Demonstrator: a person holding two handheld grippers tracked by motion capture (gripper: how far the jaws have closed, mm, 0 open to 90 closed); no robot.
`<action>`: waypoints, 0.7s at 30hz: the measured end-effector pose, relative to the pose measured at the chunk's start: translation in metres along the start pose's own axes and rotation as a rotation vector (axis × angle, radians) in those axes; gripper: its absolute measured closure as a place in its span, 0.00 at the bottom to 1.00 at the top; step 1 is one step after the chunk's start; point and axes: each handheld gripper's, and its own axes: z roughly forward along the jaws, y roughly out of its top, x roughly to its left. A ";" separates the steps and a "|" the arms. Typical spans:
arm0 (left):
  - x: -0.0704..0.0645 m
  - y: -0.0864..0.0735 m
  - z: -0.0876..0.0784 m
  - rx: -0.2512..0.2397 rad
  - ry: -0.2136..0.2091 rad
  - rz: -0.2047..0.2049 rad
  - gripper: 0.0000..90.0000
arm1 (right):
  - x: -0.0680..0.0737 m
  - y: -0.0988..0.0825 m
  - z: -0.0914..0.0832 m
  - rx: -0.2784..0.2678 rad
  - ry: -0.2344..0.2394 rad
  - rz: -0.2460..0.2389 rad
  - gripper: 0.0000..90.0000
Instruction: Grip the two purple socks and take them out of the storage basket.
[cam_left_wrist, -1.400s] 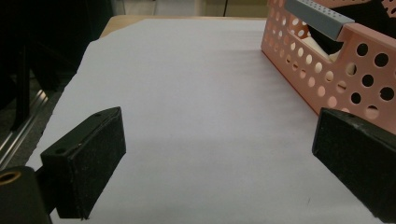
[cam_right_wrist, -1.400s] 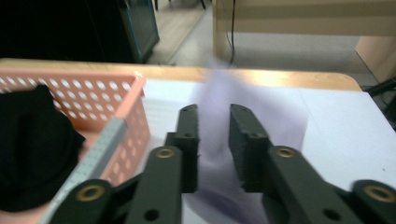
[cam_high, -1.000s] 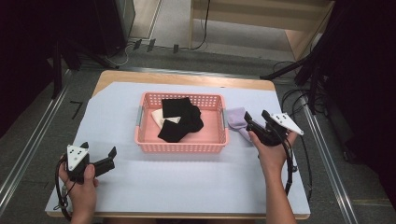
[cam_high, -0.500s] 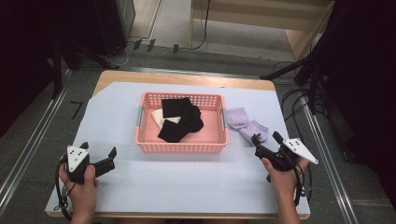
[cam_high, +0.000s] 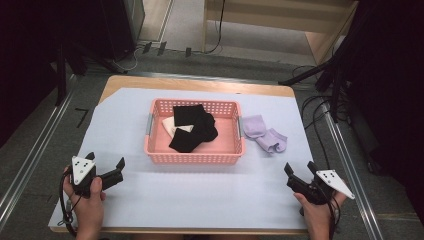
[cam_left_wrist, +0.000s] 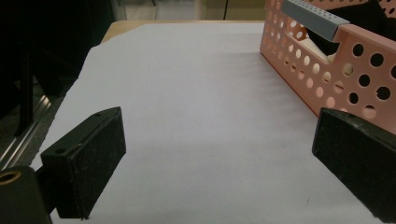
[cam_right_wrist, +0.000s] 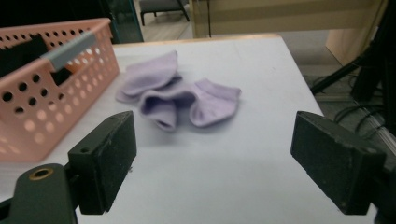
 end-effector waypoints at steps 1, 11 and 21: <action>0.000 0.000 0.000 0.000 0.001 -0.001 0.04 | -0.002 -0.003 -0.003 0.009 -0.009 0.001 0.16; 0.001 0.000 -0.001 -0.005 -0.002 -0.013 0.04 | -0.021 -0.015 -0.023 -0.006 -0.075 0.047 0.16; -0.001 0.000 0.000 0.003 -0.017 0.009 0.00 | -0.022 -0.016 -0.022 0.000 -0.075 0.056 0.17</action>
